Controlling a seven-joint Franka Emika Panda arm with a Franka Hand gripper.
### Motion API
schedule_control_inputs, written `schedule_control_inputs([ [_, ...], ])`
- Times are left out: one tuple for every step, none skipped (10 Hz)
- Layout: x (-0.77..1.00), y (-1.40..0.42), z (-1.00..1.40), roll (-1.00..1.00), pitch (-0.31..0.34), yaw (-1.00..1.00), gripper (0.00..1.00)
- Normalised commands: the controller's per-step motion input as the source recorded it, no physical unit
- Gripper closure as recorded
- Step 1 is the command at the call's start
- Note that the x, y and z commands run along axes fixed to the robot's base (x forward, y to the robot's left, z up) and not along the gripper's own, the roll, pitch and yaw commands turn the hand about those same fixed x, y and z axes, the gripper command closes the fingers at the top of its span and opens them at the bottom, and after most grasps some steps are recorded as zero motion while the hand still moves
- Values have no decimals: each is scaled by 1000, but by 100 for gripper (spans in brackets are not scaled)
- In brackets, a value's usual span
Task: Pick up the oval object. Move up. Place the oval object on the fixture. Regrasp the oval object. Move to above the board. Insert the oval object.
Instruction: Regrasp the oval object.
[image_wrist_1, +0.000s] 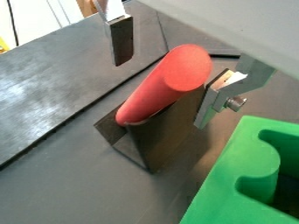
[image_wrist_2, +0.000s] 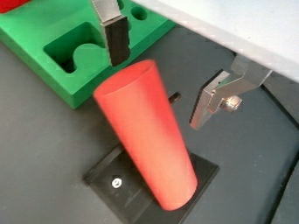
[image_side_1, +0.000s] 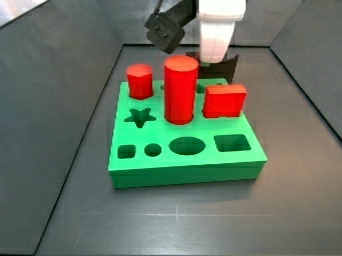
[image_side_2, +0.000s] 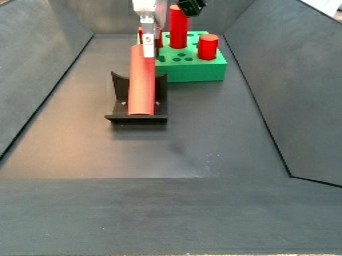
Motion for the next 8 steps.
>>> schedule_control_inputs([
  [554, -9, 0, -41, 221, 59, 0],
  [469, -11, 6, -36, 227, 61, 0],
  [413, -12, 2, -34, 228, 63, 0],
  [366, -14, -7, -38, 224, 62, 0],
  [313, -12, -1, -42, 223, 60, 0],
  [237, -11, 6, -46, 229, 56, 0],
  [190, -10, -1, -48, 235, 54, 0],
  [162, -10, -1, -49, 238, 56, 0],
])
